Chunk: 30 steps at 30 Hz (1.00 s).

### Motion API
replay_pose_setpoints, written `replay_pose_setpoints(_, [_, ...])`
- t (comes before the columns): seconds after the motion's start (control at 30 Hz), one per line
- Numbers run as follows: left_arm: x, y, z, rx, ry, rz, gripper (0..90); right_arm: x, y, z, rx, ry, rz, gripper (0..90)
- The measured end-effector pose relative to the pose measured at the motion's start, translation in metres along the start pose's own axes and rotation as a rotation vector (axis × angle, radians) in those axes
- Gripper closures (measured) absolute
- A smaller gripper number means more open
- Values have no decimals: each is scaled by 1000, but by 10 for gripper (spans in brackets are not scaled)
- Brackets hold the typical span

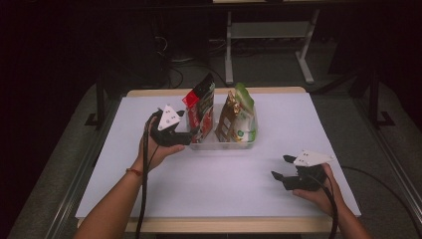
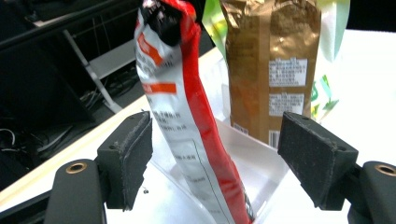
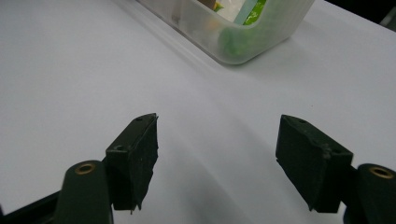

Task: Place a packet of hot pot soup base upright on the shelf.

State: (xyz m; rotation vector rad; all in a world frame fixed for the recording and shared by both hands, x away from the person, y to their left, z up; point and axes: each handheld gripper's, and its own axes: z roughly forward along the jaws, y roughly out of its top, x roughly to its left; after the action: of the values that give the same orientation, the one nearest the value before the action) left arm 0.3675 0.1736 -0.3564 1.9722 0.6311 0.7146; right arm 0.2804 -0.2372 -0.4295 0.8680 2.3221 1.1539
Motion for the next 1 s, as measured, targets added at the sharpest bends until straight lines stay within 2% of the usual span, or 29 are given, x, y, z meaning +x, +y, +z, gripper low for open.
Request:
replay_pose_setpoints(0.27, [-1,-10,-3,31,-27,9,198,1,1,-2,-1,-24,-22,284])
replay_pose_setpoints(0.63, [3,-26,-14,73,-46,33,185,3,4,-4,8,-57,-56,277])
replay_pose_setpoints(1.0, [6,-50,-24,131,-70,58,185,4,7,-6,25,-79,-101,267])
